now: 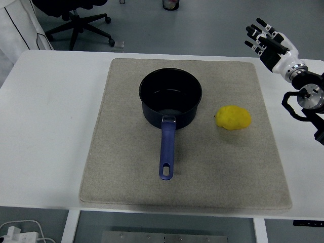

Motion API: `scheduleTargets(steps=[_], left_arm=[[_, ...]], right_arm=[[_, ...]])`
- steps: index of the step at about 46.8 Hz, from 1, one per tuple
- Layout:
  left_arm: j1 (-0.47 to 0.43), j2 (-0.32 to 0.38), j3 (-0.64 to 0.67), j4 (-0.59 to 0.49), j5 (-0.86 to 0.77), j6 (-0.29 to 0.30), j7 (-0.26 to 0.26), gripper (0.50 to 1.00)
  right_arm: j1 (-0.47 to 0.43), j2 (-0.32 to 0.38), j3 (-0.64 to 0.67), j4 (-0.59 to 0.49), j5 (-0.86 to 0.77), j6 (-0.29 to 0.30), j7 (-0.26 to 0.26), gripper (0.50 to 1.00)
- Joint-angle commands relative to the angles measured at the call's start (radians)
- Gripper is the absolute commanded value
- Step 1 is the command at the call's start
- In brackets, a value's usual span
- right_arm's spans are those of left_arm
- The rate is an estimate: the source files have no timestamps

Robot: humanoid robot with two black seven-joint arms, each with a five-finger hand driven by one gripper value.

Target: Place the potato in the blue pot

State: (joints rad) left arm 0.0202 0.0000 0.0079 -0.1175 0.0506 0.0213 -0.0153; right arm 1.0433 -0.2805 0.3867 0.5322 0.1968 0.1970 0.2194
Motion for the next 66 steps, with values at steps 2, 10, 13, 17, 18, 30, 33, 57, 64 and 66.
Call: scheduleTargets(steps=[2,10,13,17,18,30,33,57,64,66], left_arm=[[0.000,0.000,0.000,-0.001,0.000,0.000,0.000,0.996],[0.000,0.000,0.000,0.001,0.000,0.000,0.000,0.996],[0.000,0.000,0.000,-0.001,0.000,0.000,0.000,0.996],[0.000,0.000,0.000,0.001,0.000,0.000,0.000,0.996],[0.000,0.000,0.000,0.001,0.000,0.000,0.000,0.996],[0.000,0.000,0.000,0.001,0.000,0.000,0.000,0.996],[0.000,0.000,0.000,-0.001,0.000,0.000,0.000,0.996],[0.000,0.000,0.000,0.001,0.000,0.000,0.000,0.996],[0.000,0.000,0.000,0.001,0.000,0.000,0.000,0.996],[0.000,0.000,0.000,0.001,0.000,0.000,0.000,0.996]], right_arm=[[0.000,-0.005,0.000,0.000,-0.042,0.015,0.000,0.930],[0.000,-0.006,0.001,0.000,-0.082,0.050,0.001,0.930],[0.001,-0.006,0.000,0.000,-0.083,0.056,0.000,0.930],[0.003,-0.006,0.000,0.000,-0.097,0.059,0.000,0.930],[0.004,-0.006,0.000,0.000,-0.102,0.059,0.000,0.930],[0.017,-0.006,-0.005,0.002,-0.165,0.059,0.000,0.930],[0.018,-0.008,-0.005,0.002,-0.186,0.061,-0.002,0.930],[0.018,-0.112,-0.003,0.110,-0.333,0.098,-0.002,0.930],[0.026,-0.141,-0.005,0.175,-0.460,0.094,-0.002,0.930],[0.027,-0.154,-0.006,0.189,-0.494,0.094,-0.002,0.930]])
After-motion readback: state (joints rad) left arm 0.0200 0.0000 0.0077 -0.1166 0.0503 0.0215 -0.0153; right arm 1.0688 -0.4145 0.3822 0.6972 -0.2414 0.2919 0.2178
